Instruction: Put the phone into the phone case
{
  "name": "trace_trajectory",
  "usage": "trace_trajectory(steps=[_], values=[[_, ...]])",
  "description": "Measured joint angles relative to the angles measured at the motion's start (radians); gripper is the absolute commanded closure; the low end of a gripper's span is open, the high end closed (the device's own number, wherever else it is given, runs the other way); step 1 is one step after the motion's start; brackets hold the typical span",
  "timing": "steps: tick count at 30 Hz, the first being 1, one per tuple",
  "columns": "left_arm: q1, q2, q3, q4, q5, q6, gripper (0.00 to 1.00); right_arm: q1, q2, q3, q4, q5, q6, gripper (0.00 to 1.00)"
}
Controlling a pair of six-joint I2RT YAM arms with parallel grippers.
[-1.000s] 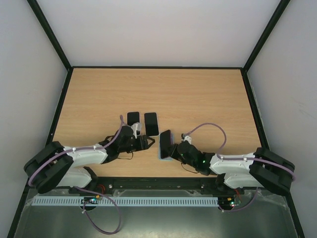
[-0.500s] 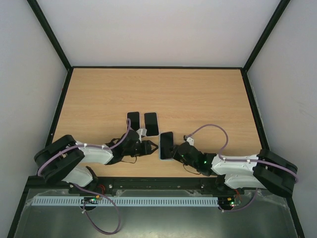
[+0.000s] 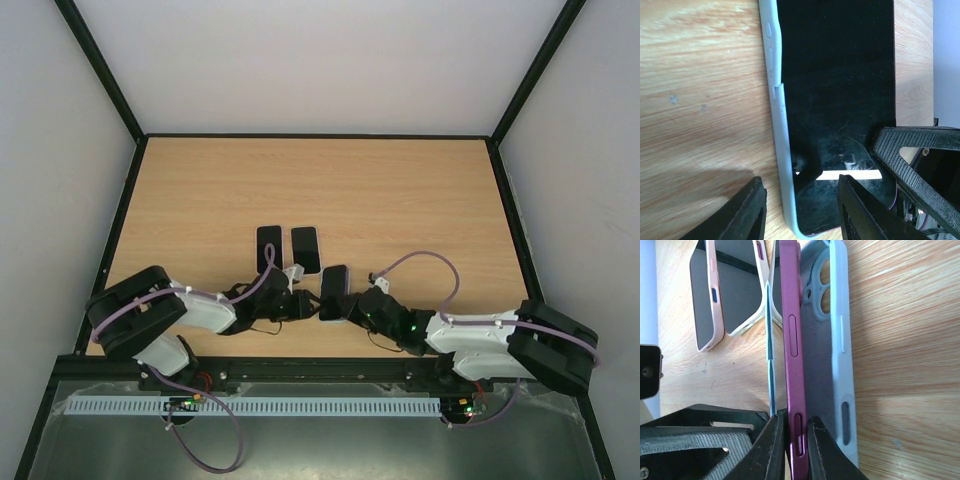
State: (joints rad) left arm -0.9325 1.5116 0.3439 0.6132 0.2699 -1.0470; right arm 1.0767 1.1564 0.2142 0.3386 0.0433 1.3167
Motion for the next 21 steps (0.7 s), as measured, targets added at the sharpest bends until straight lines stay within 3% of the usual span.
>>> trace_trajectory(steps=[7,12,17,21], values=[[-0.018,0.032,0.004,0.032,0.004,-0.02,0.65,0.001,0.077,-0.005,0.097,-0.021,0.019,0.87],[-0.021,0.033,0.005,0.033,0.003,-0.024,0.66,0.001,0.06,-0.005,0.043,-0.018,0.019,0.69],[-0.029,0.033,0.007,0.032,0.008,-0.024,0.66,0.001,-0.057,-0.005,-0.076,0.016,0.006,0.54],[-0.029,0.018,0.011,0.023,-0.006,-0.023,0.62,-0.001,-0.12,0.001,-0.164,0.056,-0.018,0.46]])
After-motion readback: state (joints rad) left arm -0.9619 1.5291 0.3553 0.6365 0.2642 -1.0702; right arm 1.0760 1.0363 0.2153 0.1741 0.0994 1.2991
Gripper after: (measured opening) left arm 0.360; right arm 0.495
